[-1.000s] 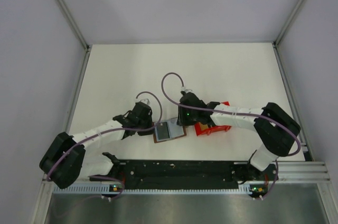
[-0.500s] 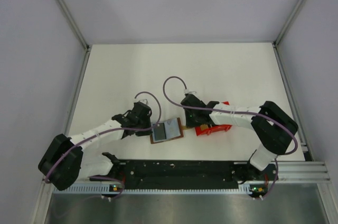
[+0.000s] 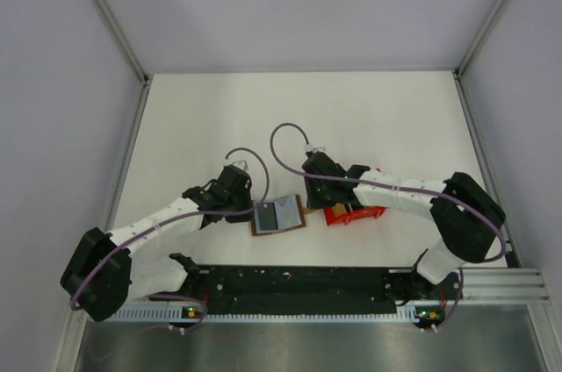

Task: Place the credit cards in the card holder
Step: Insert the credit card into the card holder, then pick up the credit card from the storage box.

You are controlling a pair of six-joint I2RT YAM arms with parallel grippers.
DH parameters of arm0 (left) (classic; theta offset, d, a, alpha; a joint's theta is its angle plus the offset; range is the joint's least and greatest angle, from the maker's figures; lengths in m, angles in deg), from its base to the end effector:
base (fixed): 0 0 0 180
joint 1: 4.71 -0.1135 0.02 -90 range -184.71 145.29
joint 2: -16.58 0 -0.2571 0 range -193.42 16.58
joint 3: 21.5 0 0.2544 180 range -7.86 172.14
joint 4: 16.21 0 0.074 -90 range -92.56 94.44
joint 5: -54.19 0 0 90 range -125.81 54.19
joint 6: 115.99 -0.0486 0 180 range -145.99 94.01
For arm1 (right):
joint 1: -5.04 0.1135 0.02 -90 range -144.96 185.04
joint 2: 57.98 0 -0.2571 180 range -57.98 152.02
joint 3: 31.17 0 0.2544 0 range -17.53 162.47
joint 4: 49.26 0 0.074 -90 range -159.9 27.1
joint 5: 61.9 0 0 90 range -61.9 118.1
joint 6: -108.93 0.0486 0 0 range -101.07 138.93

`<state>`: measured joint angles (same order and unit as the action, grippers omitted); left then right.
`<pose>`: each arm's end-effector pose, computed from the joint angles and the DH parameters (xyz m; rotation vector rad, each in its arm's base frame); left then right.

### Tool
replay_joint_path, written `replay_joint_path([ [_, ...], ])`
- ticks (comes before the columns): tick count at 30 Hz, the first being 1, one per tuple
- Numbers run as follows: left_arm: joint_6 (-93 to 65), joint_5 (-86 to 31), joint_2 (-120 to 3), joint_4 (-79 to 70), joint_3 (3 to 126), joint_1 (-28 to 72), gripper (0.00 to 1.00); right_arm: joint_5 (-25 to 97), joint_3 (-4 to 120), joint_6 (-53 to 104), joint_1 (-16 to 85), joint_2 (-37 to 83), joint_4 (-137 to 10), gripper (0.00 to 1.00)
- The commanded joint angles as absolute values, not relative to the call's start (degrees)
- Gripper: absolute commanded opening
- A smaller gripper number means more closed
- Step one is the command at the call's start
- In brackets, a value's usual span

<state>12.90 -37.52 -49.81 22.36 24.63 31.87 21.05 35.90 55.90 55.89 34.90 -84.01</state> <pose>0.1768 -0.1294 0.1561 -0.0647 2.6612 -0.4230 0.2079 0.2460 0.1531 -0.2791 2.6500 0.3672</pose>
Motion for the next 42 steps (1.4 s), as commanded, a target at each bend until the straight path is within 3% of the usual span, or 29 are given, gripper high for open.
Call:
replay_joint_path([
  [1,11.45,-36.07,-48.55,23.54,28.44,31.94,0.0,20.72,39.69,53.91,55.32,23.6,-84.09,0.31],
  [6,10.75,-33.35,-49.16,24.33,30.46,31.94,0.0,20.01,35.57,54.0,49.54,14.72,-84.44,0.41],
  [10,10.31,-32.38,-49.6,24.77,31.34,31.94,0.0,20.63,30.64,53.13,43.82,10.67,-85.22,0.43],
  [18,10.22,-31.94,-49.6,24.59,31.17,31.86,0.0,22.92,26.15,50.4,36.42,11.27,-86.81,0.4],
  [42,11.1,-30.53,-50.39,22.57,29.93,31.94,0.0,20.98,25.1,48.2,35.63,16.73,-86.64,0.36],
])
